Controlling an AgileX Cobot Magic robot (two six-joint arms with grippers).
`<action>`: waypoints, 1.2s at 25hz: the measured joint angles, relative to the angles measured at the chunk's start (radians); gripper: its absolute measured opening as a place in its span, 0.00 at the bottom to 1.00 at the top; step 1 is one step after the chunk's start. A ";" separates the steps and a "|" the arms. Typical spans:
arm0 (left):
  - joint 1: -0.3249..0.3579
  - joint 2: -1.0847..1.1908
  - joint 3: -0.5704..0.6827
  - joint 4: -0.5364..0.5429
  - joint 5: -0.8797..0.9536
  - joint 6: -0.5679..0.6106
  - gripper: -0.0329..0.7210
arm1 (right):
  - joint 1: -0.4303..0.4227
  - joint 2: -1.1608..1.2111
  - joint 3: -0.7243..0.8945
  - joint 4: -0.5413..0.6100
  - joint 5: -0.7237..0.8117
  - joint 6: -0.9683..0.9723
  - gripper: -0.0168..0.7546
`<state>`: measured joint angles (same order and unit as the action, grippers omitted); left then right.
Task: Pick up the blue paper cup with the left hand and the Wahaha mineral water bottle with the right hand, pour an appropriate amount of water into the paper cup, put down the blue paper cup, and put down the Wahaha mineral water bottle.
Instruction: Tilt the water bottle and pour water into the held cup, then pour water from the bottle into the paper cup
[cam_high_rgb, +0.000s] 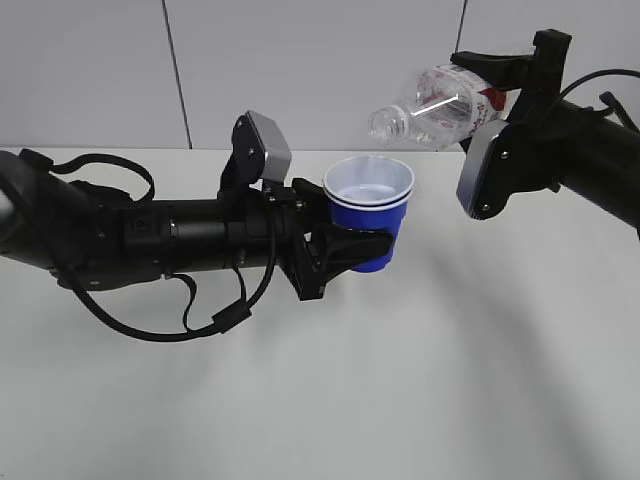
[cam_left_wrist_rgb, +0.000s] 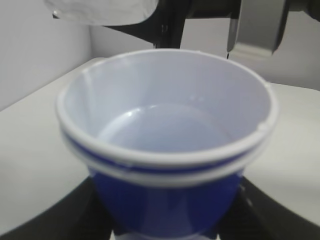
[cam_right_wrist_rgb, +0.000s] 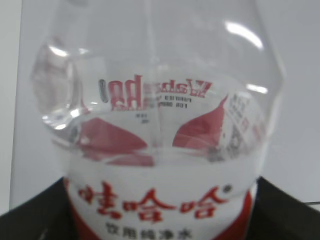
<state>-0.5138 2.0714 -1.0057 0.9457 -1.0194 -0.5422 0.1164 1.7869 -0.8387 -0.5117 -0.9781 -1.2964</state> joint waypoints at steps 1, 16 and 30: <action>0.003 0.000 0.000 0.000 0.000 0.000 0.61 | 0.000 0.000 0.000 0.000 0.000 -0.004 0.63; 0.005 0.000 0.000 -0.004 0.000 0.000 0.61 | 0.000 0.000 0.000 -0.007 -0.005 -0.044 0.63; 0.005 0.000 0.000 0.047 0.000 0.000 0.61 | 0.000 0.000 0.000 -0.007 -0.007 -0.050 0.63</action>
<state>-0.5091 2.0714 -1.0057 0.9928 -1.0194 -0.5422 0.1164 1.7869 -0.8387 -0.5191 -0.9849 -1.3461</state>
